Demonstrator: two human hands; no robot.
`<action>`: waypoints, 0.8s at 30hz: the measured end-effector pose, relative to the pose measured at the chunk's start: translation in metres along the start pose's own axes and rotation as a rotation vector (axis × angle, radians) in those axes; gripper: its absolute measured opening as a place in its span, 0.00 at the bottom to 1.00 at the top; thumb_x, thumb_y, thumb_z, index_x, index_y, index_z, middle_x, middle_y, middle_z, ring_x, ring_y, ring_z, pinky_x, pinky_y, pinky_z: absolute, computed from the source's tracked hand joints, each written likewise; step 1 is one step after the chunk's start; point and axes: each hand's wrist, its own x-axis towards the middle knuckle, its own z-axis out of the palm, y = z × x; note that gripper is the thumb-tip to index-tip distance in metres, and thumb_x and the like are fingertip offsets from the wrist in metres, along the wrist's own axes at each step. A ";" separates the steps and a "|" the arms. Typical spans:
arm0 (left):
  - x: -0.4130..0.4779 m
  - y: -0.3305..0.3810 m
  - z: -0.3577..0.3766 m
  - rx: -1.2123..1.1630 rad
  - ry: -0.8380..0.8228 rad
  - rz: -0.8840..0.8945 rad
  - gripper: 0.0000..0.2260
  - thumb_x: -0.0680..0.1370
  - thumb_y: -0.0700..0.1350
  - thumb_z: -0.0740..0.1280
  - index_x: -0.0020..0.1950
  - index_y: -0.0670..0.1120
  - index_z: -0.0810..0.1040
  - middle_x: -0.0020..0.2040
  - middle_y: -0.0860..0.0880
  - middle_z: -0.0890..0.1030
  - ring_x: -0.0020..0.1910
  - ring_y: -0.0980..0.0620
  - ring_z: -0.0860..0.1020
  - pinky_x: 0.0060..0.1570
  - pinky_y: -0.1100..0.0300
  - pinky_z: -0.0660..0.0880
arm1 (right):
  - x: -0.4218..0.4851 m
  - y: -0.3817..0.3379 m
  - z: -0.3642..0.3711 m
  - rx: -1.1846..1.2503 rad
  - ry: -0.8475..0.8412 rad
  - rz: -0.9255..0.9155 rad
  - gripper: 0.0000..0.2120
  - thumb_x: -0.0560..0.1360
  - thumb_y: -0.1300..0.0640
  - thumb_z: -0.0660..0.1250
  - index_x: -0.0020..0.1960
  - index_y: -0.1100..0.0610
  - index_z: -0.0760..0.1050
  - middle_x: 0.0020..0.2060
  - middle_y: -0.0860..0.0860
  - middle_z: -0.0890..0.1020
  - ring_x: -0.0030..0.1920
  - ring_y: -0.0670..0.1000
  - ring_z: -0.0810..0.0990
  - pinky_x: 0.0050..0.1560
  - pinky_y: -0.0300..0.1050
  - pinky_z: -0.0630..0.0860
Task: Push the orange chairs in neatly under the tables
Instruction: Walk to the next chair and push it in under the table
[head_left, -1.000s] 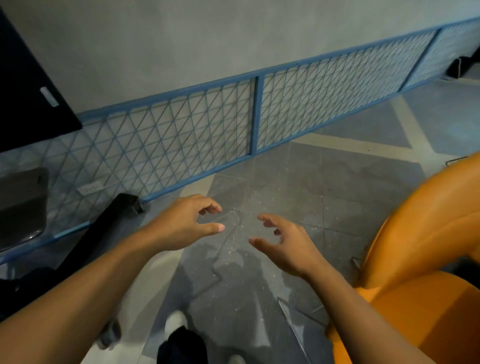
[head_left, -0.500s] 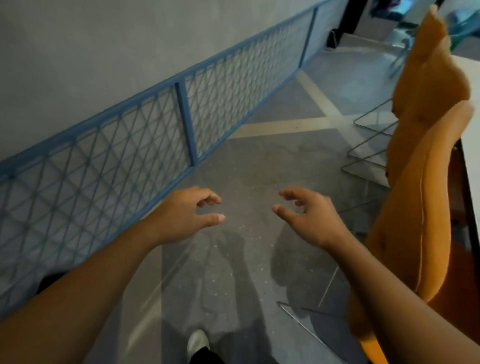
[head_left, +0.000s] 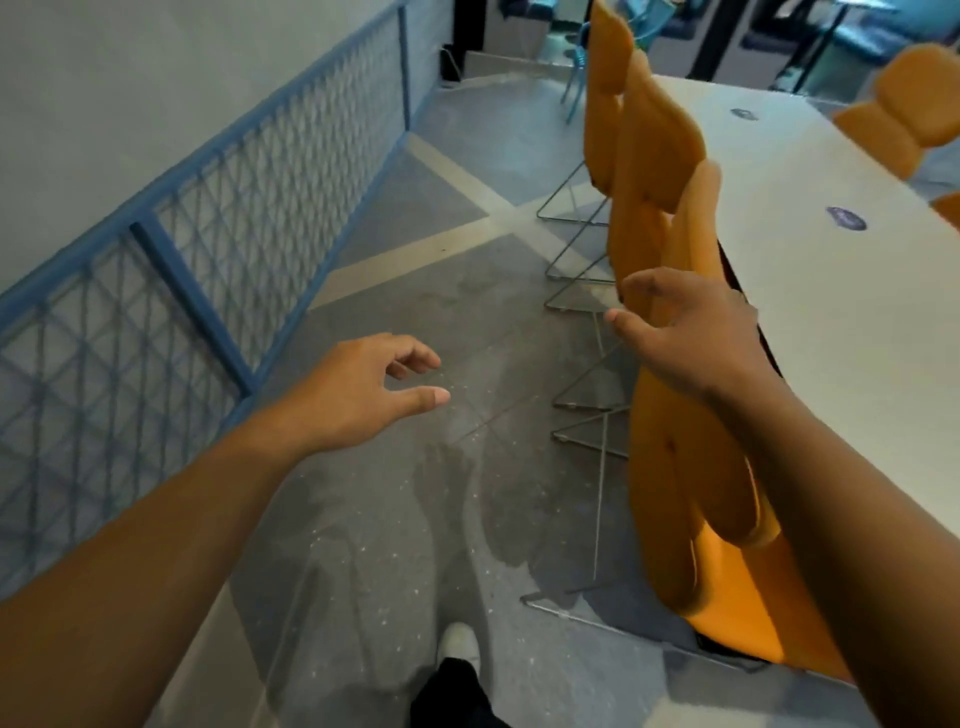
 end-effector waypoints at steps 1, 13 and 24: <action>0.009 0.003 0.001 0.008 -0.010 0.025 0.18 0.71 0.61 0.70 0.58 0.56 0.78 0.56 0.58 0.79 0.55 0.60 0.76 0.49 0.63 0.72 | 0.004 0.004 -0.003 -0.052 0.026 0.023 0.22 0.77 0.36 0.65 0.67 0.42 0.75 0.66 0.48 0.78 0.67 0.56 0.74 0.68 0.66 0.66; 0.129 0.063 0.035 0.037 -0.183 0.263 0.18 0.71 0.59 0.71 0.58 0.55 0.78 0.57 0.57 0.79 0.54 0.61 0.77 0.41 0.70 0.67 | 0.023 0.074 0.001 -0.112 -0.148 0.437 0.42 0.74 0.36 0.68 0.79 0.50 0.53 0.66 0.57 0.74 0.61 0.61 0.77 0.58 0.60 0.78; 0.204 0.126 0.078 0.168 -0.267 0.506 0.24 0.73 0.60 0.69 0.67 0.56 0.72 0.66 0.53 0.74 0.67 0.52 0.69 0.67 0.47 0.67 | 0.021 0.080 0.014 -0.121 -0.098 0.479 0.29 0.75 0.40 0.70 0.69 0.51 0.64 0.55 0.52 0.78 0.52 0.57 0.81 0.51 0.57 0.81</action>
